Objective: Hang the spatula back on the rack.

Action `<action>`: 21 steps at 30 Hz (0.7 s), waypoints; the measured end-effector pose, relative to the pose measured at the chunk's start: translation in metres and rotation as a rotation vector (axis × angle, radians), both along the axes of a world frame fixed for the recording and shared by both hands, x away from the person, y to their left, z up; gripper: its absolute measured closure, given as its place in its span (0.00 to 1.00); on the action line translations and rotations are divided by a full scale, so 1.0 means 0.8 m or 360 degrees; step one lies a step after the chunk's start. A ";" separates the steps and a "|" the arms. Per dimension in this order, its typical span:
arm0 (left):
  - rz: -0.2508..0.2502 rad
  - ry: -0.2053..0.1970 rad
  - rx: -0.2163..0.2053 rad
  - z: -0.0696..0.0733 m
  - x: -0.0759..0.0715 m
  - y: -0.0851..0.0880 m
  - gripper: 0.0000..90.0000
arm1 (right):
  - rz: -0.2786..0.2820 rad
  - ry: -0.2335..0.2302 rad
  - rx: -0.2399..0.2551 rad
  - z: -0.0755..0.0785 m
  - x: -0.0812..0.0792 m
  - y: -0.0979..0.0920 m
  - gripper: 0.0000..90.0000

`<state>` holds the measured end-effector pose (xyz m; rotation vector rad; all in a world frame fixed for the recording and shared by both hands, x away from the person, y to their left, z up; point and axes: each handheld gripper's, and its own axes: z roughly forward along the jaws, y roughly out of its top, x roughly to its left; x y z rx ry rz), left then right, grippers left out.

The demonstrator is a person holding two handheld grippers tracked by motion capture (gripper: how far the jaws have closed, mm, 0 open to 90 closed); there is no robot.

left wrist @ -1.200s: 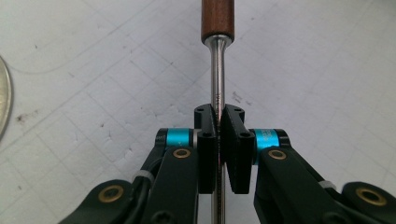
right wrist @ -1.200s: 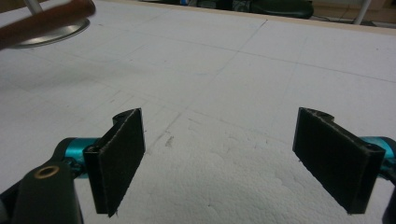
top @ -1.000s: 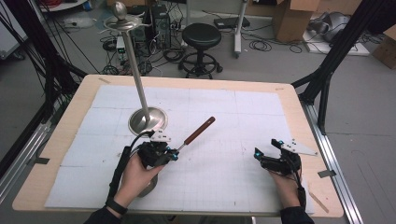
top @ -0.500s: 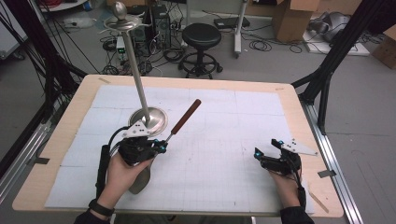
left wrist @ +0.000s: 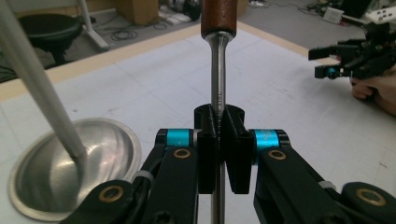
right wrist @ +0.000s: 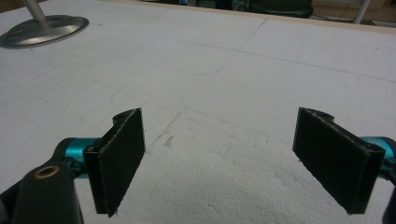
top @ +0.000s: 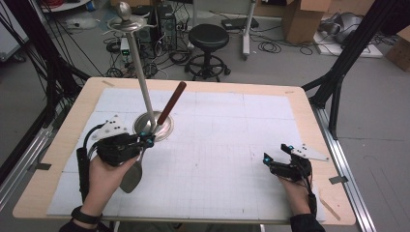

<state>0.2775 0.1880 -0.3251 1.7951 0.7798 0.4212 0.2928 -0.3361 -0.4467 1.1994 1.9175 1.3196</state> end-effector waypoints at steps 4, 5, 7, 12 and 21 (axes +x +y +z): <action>0.0037 -0.0057 -0.0034 0.008 -0.004 0.011 0.94 | 0.0000 0.0000 0.0000 0.000 0.000 0.000 0.18; 0.0046 -0.0077 -0.0049 0.011 -0.005 0.015 0.94 | 0.0000 0.0000 0.0001 0.000 0.000 0.000 0.18; 0.0066 -0.0127 -0.0070 0.017 -0.009 0.023 0.94 | 0.0000 0.0002 0.0000 0.000 0.000 0.000 0.18; 0.0119 -0.0234 -0.0129 0.032 -0.015 0.045 0.94 | 0.0001 0.0003 0.0000 0.000 0.000 0.000 0.18; 0.0186 -0.0334 -0.0225 0.048 -0.017 0.087 0.94 | 0.0002 0.0006 -0.0002 0.000 0.000 0.000 0.18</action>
